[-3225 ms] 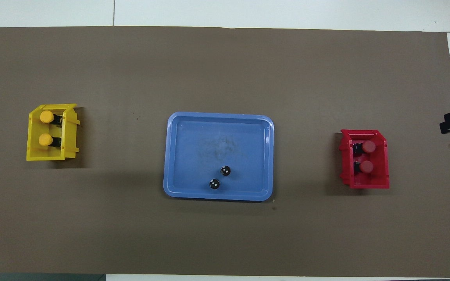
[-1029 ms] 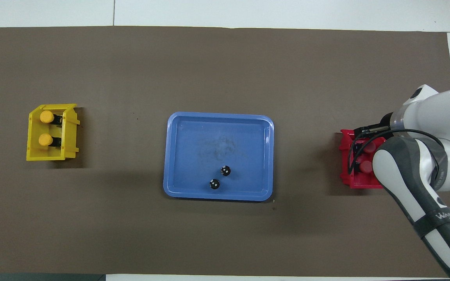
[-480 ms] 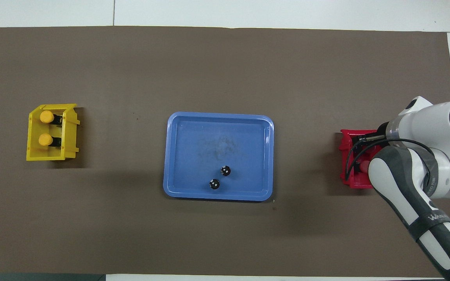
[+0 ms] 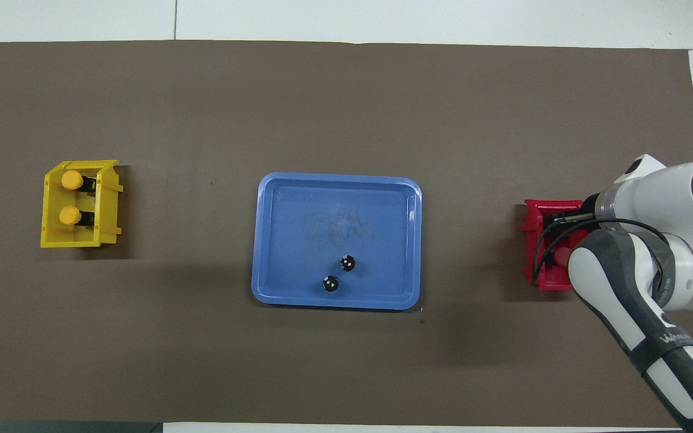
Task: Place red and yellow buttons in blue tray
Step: 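Reach the right gripper into the red holder and grasp a red button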
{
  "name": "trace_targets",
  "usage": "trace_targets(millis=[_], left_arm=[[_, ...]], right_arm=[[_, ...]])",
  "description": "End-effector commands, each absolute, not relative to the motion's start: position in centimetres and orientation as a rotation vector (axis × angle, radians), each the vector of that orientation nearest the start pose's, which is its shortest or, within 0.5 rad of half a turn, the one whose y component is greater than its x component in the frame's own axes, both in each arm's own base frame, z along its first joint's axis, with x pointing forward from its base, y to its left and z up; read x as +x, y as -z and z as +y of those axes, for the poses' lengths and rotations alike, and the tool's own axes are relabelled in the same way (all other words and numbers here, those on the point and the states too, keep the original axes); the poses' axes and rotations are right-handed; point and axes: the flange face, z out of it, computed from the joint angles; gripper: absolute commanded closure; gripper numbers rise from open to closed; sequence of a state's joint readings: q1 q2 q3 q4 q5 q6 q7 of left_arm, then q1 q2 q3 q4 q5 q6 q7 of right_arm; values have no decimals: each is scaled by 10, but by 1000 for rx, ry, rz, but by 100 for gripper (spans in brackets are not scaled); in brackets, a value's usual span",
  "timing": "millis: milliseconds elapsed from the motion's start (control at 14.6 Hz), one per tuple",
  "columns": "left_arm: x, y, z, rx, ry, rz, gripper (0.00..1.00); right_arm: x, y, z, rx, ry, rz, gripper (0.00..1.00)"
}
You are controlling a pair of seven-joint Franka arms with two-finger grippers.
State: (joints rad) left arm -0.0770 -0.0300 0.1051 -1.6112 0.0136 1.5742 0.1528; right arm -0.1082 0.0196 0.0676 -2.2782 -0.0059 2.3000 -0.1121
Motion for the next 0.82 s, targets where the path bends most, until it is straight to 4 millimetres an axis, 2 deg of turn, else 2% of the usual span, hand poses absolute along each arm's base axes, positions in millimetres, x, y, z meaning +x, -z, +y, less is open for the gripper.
trace_targets(millis=[0,69,206,275,343,412,549,618,686,755], left_arm=[[536,-623,17,-3141,17,179,0],[536,-623,17,-3141,15,179,0],[536,-623,17,-3143,17,179,0],[536,-623,17,-3141,17,181,0],[536,-623,17,-3141,17,181,0],[537,-624,18,-3141,22,181,0],[545,-622,29,-3133,127,157,0],[547,-613,36,-3131,153,140,0],[552,-603,45,-3127,174,118,2],[557,-584,54,-3125,174,99,3]], right_arm=[[508,-350,-23,-3136,27,-103,48],[508,-350,-23,-3135,20,-103,51],[507,-349,-22,-3135,10,-108,63],[510,-352,-22,-3135,13,-110,69],[516,-360,-23,-3137,5,-113,70],[525,-373,-21,-3137,-33,-127,70],[557,-416,-19,-3131,-136,-142,70],[570,-437,-9,-3127,-165,-156,70],[581,-458,11,-3125,-179,-188,70],[589,-469,33,-3129,-180,-169,70]])
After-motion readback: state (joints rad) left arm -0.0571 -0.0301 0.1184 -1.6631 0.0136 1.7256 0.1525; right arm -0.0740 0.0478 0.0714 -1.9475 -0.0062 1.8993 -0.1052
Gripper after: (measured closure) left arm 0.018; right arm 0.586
